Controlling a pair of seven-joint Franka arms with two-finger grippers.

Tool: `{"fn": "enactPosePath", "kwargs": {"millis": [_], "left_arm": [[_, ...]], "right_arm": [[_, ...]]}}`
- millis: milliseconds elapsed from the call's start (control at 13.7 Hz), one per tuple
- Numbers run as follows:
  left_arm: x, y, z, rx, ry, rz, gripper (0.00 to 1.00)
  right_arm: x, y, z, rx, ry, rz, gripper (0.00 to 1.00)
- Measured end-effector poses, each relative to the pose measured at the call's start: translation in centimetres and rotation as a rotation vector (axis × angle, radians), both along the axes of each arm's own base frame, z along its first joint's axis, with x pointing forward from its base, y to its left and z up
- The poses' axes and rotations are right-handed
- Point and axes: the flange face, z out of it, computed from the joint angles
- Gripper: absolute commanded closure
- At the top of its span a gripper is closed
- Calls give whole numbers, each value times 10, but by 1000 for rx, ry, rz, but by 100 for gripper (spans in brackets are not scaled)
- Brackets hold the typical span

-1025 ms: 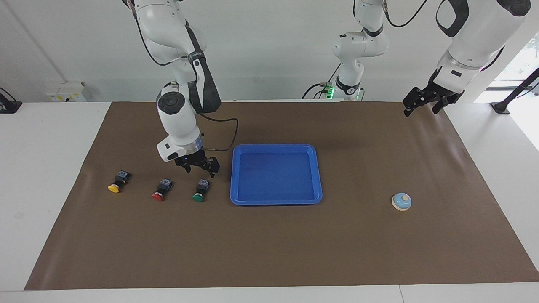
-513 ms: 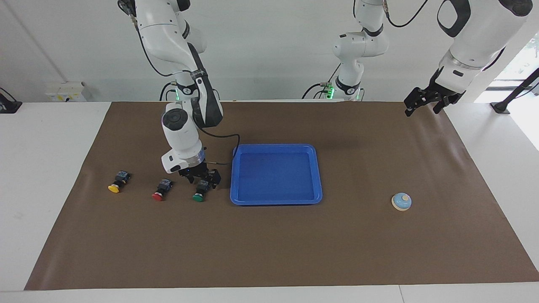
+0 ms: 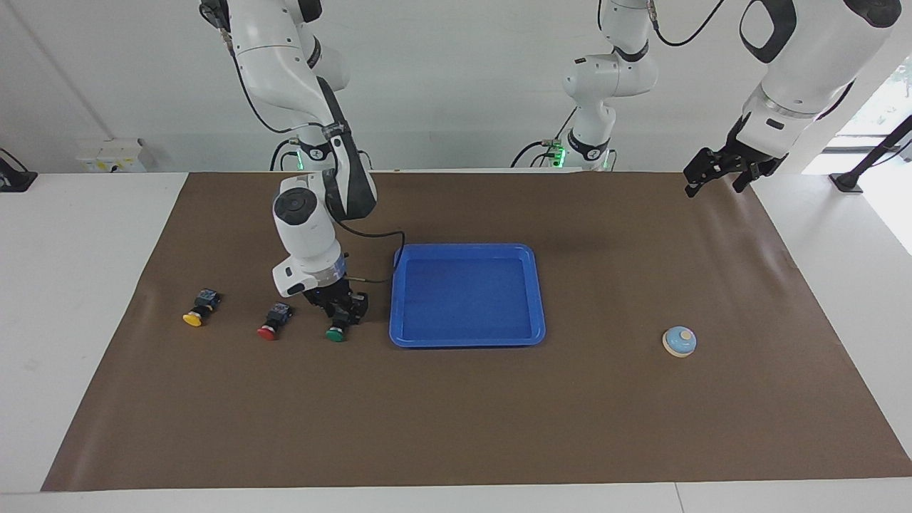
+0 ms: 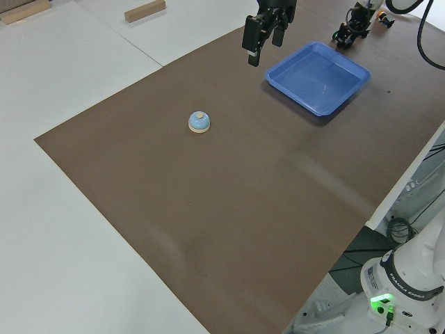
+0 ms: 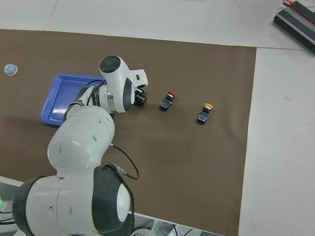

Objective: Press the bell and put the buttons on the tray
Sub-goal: 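Reach the right gripper to the green-capped button and grasp it, then carry the green button with the right gripper into the tray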

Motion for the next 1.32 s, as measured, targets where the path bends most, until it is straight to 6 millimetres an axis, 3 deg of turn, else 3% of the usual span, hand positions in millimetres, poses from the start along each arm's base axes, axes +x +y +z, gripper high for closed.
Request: {"fn": "enactPosePath", "kwargs": {"millis": [366,659,806,952,1172,1318], "left_arm": [[0,0,0,0,0,0,0],[0,0,0,0,0,0,0],[0,0,0,0,0,0,0],[0,0,0,0,0,0,0],[0,0,0,0,0,0,0],[0,0,0,0,0,0,0]], "right_arm": [[6,3,12,-5,22,4,100],[26,22,75,-20,93,31,100],[25,47,106,-25,110,46,100],[17,84,123,-29,117,66,100],[-3,137,123,-34,123,99,100],[-15,158,113,-42,138,117,100]]}}
